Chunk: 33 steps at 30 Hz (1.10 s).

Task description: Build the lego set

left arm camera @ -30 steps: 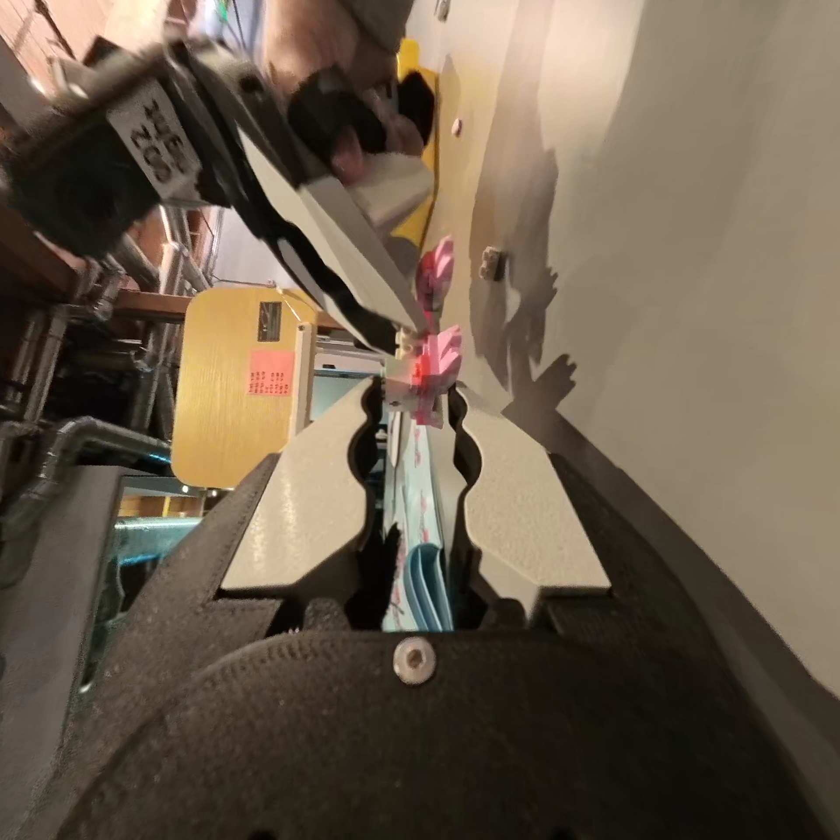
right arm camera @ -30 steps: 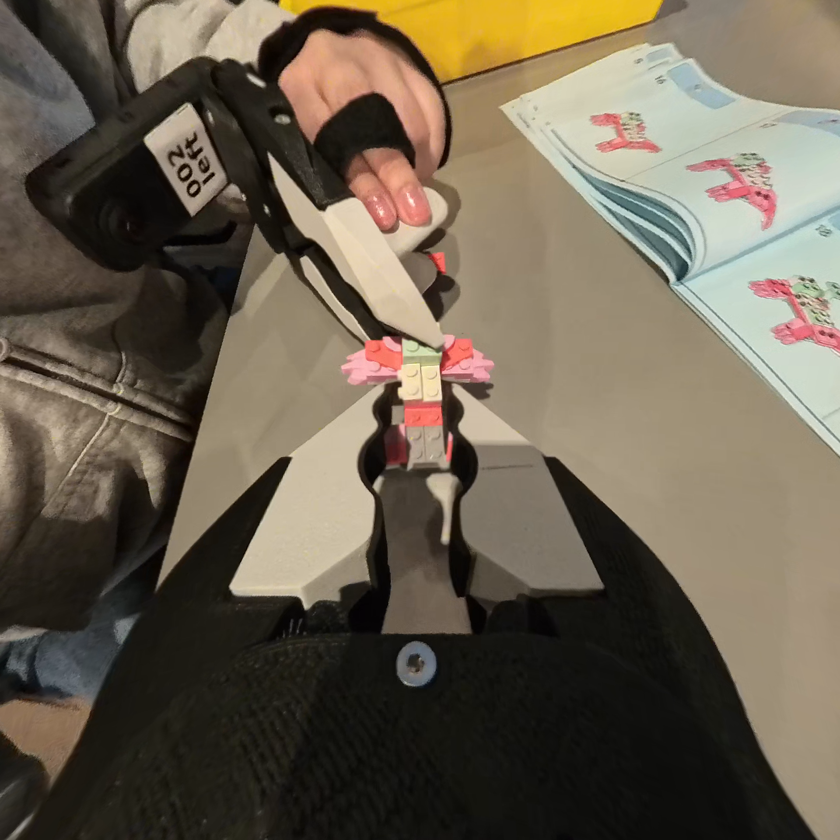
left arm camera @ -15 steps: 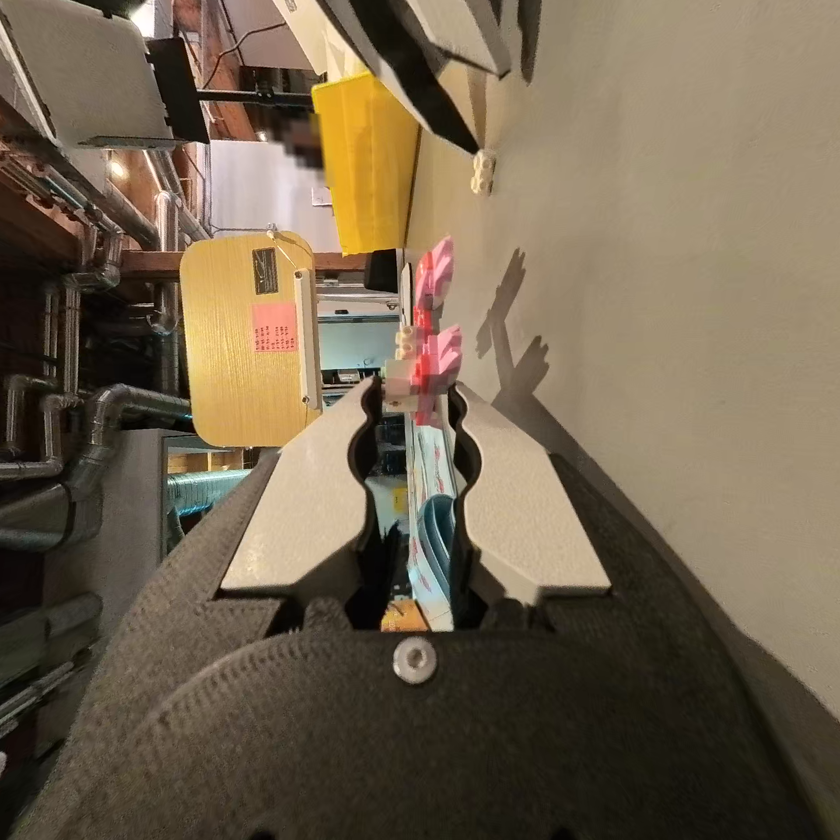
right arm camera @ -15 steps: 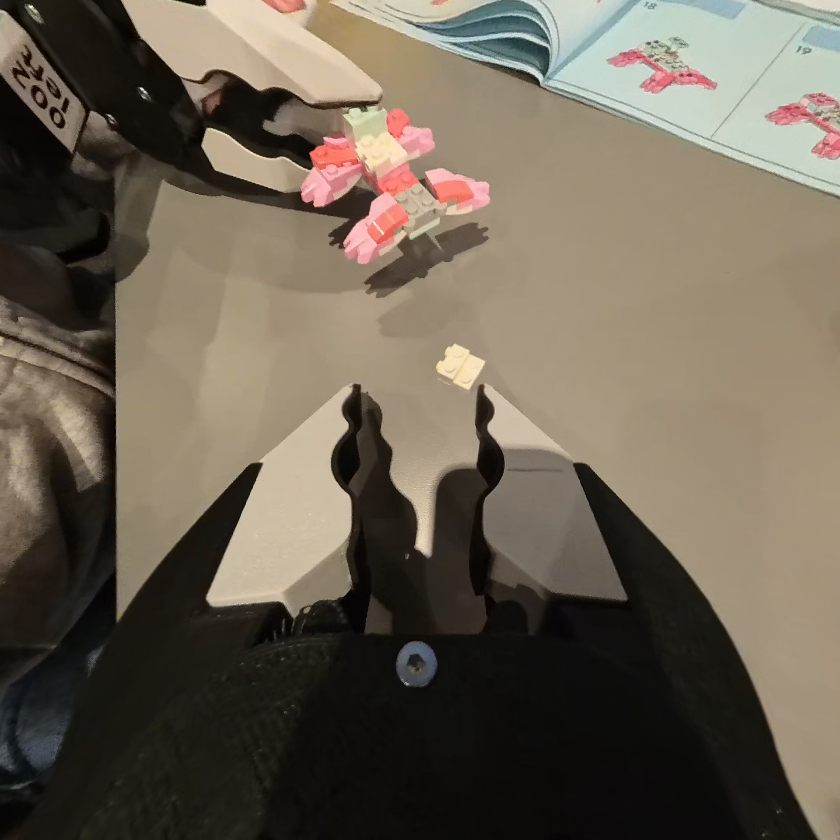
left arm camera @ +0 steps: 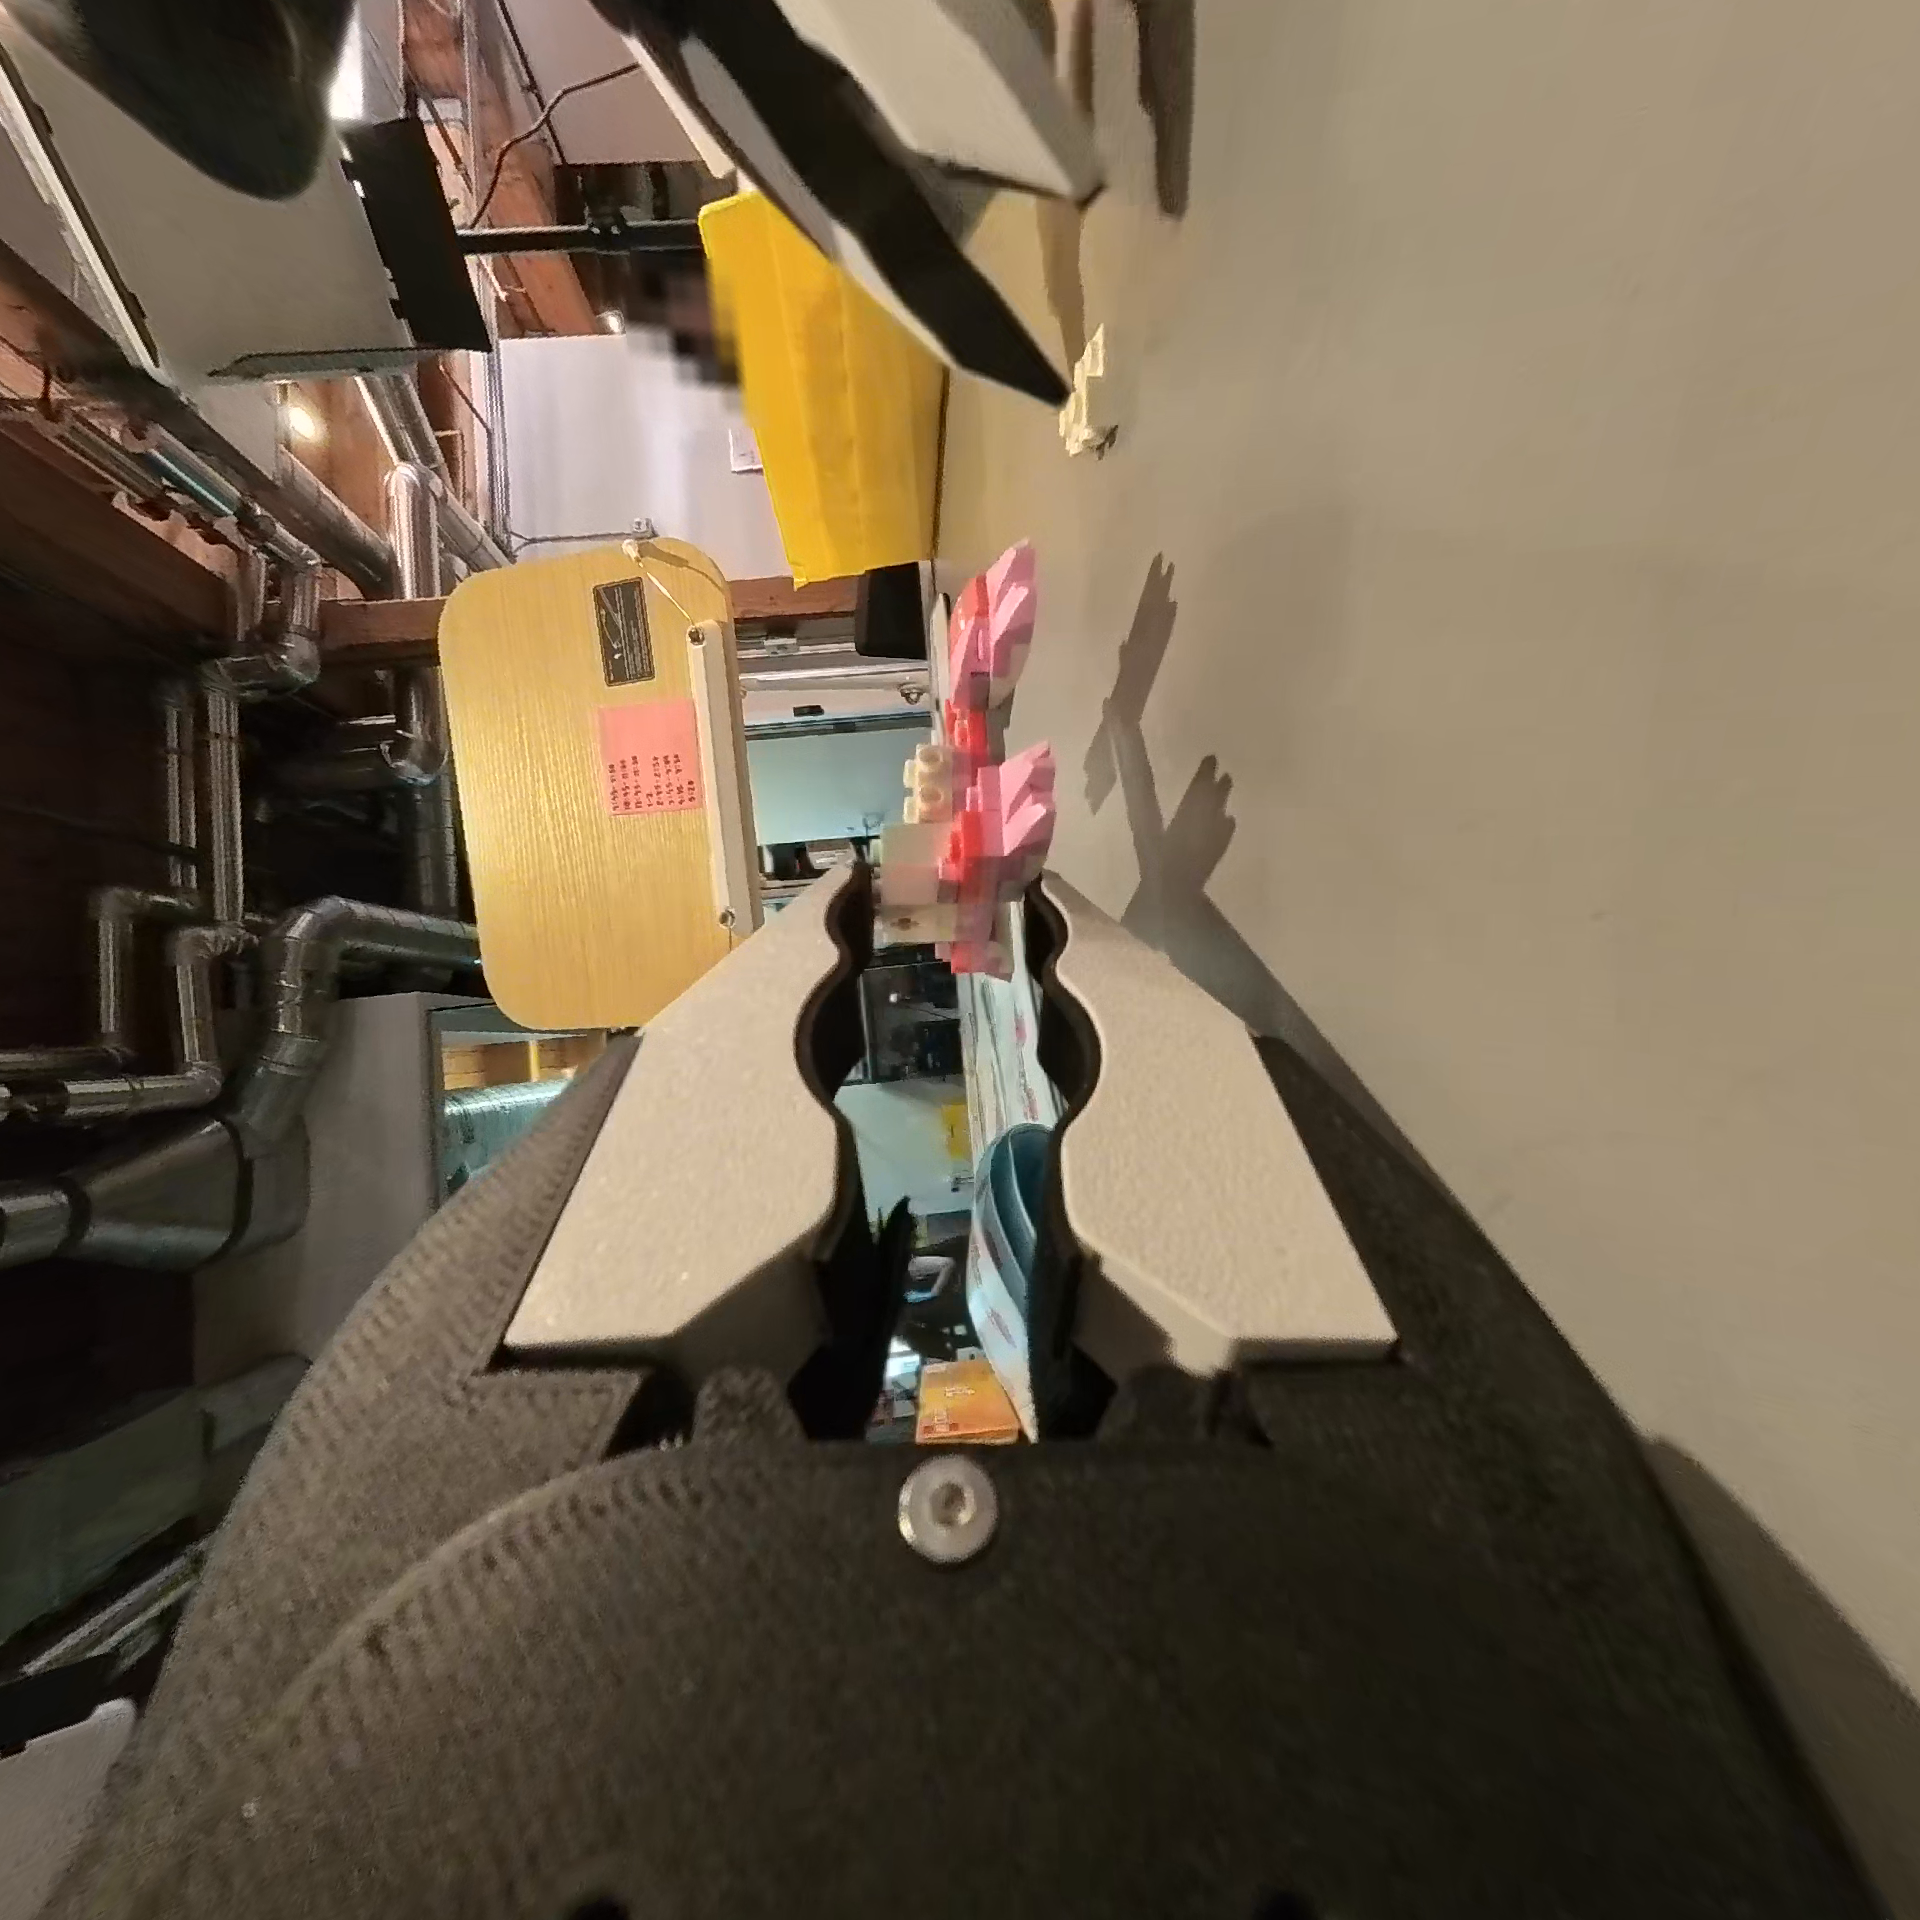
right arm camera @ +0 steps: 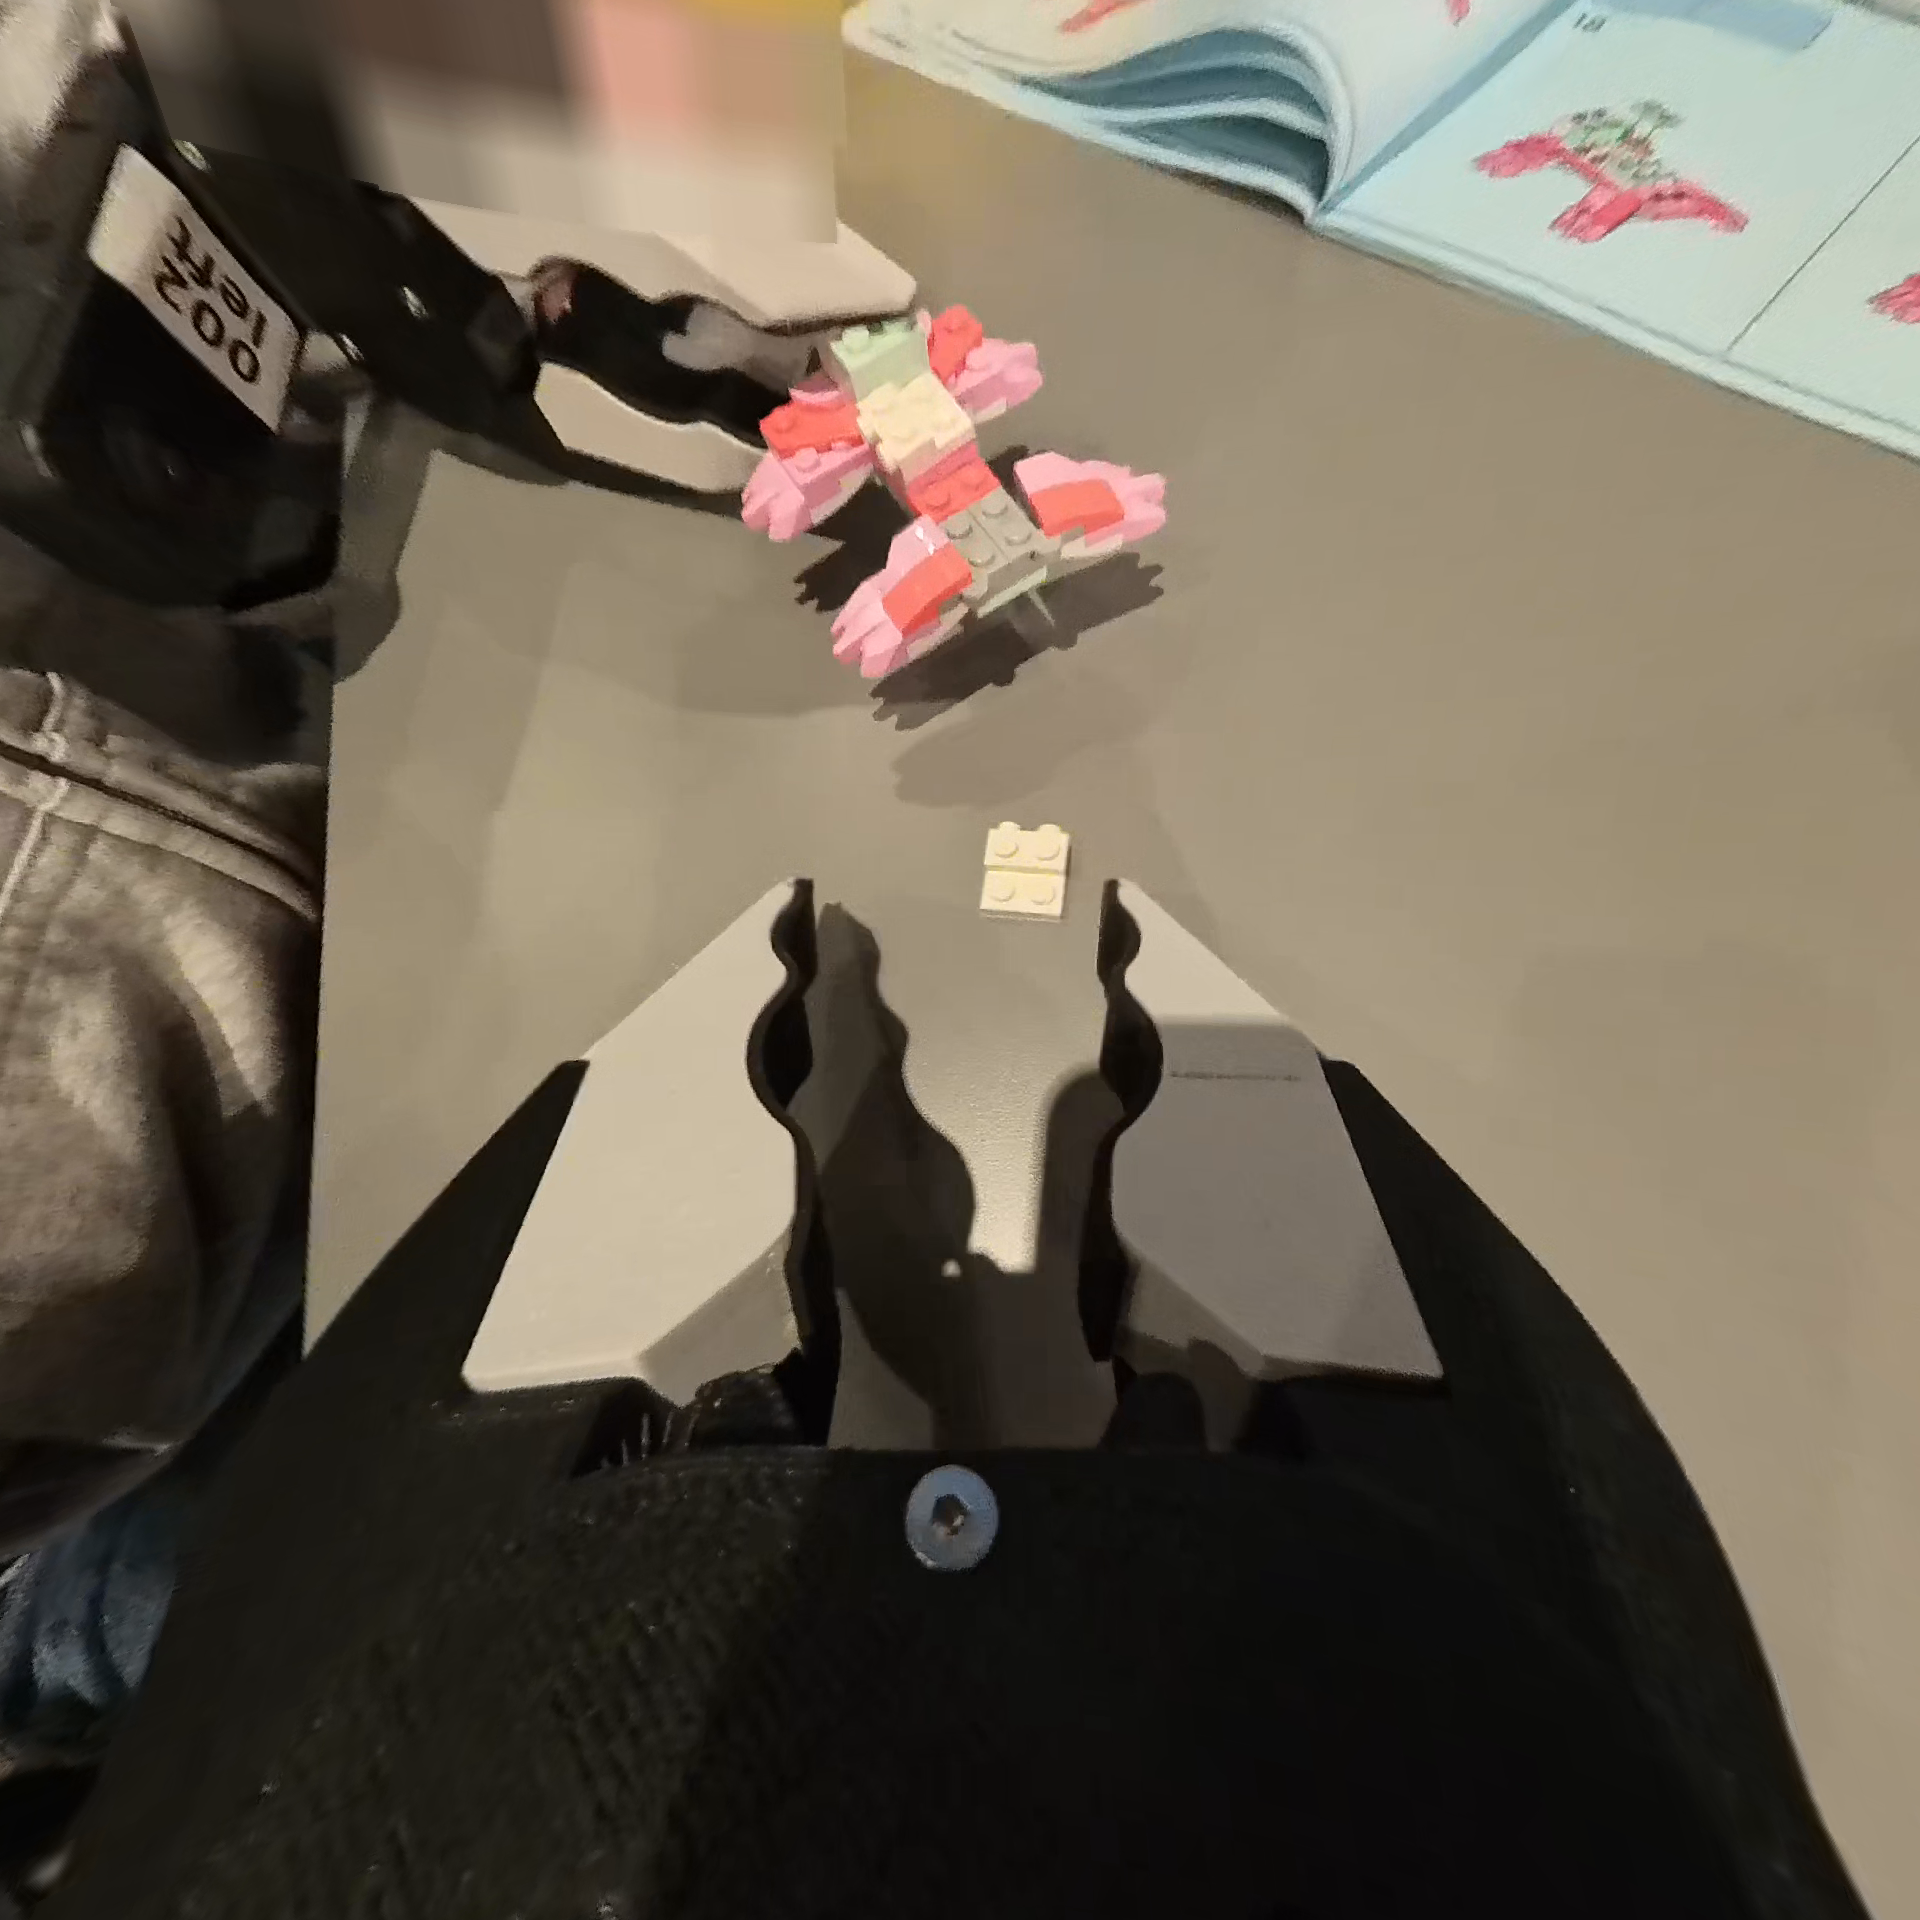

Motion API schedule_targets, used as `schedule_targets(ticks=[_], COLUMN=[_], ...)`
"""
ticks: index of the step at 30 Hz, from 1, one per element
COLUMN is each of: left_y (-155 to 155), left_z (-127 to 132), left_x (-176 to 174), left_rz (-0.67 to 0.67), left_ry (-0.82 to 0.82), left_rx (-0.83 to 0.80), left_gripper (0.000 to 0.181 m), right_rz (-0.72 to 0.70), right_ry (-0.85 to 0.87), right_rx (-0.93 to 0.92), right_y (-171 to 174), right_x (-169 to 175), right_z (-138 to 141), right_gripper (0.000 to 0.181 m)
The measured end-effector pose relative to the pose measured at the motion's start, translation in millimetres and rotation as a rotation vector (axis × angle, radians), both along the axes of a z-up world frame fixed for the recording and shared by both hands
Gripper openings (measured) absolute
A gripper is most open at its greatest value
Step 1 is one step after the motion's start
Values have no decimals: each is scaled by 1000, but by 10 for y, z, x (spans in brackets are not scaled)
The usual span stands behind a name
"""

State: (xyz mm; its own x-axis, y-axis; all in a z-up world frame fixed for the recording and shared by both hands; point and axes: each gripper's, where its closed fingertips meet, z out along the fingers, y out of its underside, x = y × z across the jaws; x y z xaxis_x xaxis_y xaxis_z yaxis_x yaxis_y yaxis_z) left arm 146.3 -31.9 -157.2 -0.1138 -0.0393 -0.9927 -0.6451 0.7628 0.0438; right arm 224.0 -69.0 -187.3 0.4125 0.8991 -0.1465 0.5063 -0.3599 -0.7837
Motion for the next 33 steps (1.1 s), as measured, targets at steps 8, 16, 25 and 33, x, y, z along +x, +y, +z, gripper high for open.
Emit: schedule_targets(ticks=[8, 16, 25, 33], left_y=[6, -29, -119, -171], left_z=[4, -3, 49, 86], left_x=[-16, -12, 22, 38], left_rz=[3, -22, -79, -105], left_ry=[2, 2, -9, -25], left_rx=[2, -11, 30, 57], left_gripper=[28, 28, 28, 28], right_rz=[136, 225, 229, 343], right_ry=[40, -78, -31, -110], right_rx=[-49, 105, 123, 149], right_y=[-210, -70, 92, 93], right_x=[-187, -229, -223, -510], right_z=[45, -55, 387, 483], right_gripper=[42, 27, 15, 15])
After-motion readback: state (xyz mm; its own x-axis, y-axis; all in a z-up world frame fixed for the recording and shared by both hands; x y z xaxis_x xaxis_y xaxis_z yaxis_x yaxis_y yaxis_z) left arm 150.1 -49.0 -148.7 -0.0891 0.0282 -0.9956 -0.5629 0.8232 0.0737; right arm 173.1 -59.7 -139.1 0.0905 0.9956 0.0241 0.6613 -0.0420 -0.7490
